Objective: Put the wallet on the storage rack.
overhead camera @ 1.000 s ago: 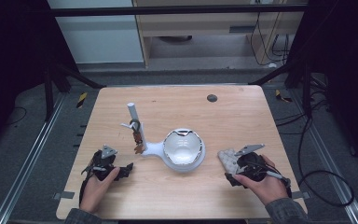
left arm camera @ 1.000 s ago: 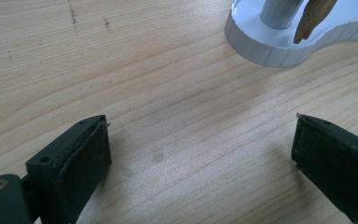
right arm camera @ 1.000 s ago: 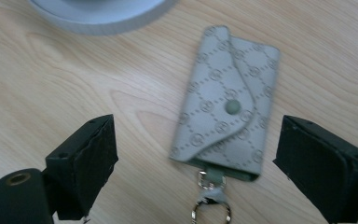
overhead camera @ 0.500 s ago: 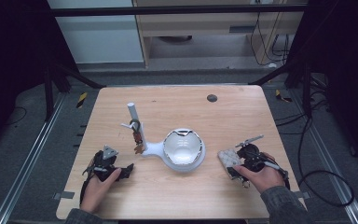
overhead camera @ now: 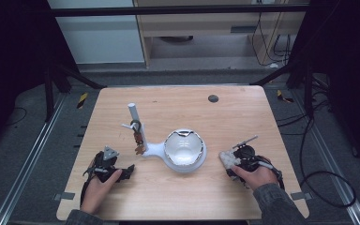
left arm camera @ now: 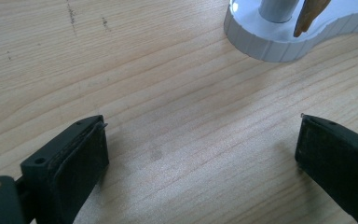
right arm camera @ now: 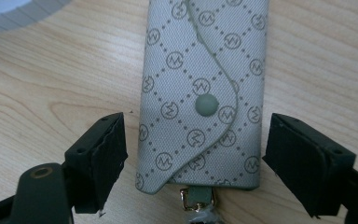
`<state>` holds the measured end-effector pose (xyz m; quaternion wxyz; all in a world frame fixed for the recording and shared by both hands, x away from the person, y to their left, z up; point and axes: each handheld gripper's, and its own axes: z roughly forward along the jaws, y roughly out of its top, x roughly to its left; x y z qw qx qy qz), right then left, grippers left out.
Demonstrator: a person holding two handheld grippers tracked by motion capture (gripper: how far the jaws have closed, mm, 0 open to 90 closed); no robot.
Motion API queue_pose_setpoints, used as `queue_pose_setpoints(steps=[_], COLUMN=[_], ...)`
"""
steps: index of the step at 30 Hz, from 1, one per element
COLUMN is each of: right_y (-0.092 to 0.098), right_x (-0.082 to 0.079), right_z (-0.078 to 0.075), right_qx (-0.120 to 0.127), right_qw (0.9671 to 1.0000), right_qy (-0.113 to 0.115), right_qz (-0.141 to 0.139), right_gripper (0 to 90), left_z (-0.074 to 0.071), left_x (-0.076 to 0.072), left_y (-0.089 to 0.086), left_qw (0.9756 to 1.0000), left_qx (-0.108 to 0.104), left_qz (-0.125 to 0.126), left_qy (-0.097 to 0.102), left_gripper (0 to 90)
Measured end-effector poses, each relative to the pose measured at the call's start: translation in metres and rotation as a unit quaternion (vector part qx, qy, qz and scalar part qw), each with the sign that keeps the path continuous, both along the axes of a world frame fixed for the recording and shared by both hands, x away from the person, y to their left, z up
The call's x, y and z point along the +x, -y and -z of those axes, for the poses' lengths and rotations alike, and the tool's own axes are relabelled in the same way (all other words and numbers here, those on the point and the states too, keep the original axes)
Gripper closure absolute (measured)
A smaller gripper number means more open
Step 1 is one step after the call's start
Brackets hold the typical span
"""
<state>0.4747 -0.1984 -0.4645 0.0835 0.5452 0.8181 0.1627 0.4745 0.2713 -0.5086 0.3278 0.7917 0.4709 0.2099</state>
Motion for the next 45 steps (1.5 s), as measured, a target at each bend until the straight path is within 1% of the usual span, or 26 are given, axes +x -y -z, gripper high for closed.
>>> queue_pose_setpoints(steps=[9,14,20,23,26,29,31,32,33,34,35,36,38,40,41,45], right_y=[-0.002,-0.002,-0.002,0.000,0.002,0.003,0.003,0.003,0.003,0.004,0.004,0.005,0.006,0.006,0.008,0.009], right_x=[0.003,0.003,0.003,0.002,0.001,-0.002,-0.004,-0.007,-0.007,-0.009,-0.010,-0.010,-0.011,-0.011,-0.012,-0.012], right_z=[0.006,0.008,0.007,0.005,0.000,-0.007,-0.014,-0.021,-0.021,-0.028,-0.031,-0.034,-0.040,-0.041,-0.047,-0.054], right_qx=[-0.005,-0.015,-0.019,-0.021,-0.030,-0.035,-0.037,-0.044,-0.044,-0.042,-0.043,-0.046,-0.046,-0.047,-0.048,-0.053], right_qw=[0.9999,0.9998,0.9998,0.9997,0.9991,0.9981,0.9966,0.9955,0.9955,0.9947,0.9947,0.9935,0.9931,0.9927,0.9912,0.9895], right_qy=[-0.014,-0.014,-0.008,-0.005,0.001,0.007,0.015,0.020,0.020,0.027,0.027,0.033,0.036,0.038,0.043,0.050], right_qz=[0.004,0.001,-0.002,-0.013,-0.029,-0.050,-0.071,-0.082,-0.082,-0.090,-0.089,-0.098,-0.102,-0.104,-0.116,-0.125], right_gripper=[21.7,24.4,27.7,30.2,30.9,31.0,31.1,31.1,31.1,31.2,31.3,31.3,31.3,31.3,31.3,31.3], left_z=[0.000,0.000,0.000,0.000,0.000,0.000,0.000,0.000,0.000,0.000,0.000,0.000,0.000,0.000,0.000,0.000], left_x=[0.000,0.000,0.000,0.000,0.000,0.000,0.000,0.000,0.000,0.000,0.000,0.000,0.000,0.000,0.000,0.000], left_y=[0.000,0.000,0.000,0.000,0.000,0.000,0.000,0.000,0.000,0.000,0.000,0.000,0.000,0.000,0.000,0.000], left_qw=[1.0000,1.0000,1.0000,1.0000,1.0000,1.0000,1.0000,1.0000,1.0000,1.0000,1.0000,1.0000,1.0000,1.0000,1.0000,1.0000], left_qx=[0.000,0.000,0.000,0.000,0.000,0.000,0.000,0.000,0.000,0.000,0.000,0.000,0.000,0.000,0.000,0.000], left_qz=[0.000,0.000,0.000,0.000,0.001,0.001,0.001,0.001,0.001,0.001,0.001,0.001,0.001,0.001,0.001,0.002], left_qy=[0.000,0.000,0.000,0.000,0.000,0.000,0.000,0.000,0.000,0.000,0.000,0.000,0.000,0.000,0.000,-0.001], left_gripper=[1.6,1.5,1.5,1.5,1.5,1.5,1.5,1.5,1.5,1.5,1.5,1.5,1.5,1.5,1.5,1.5])
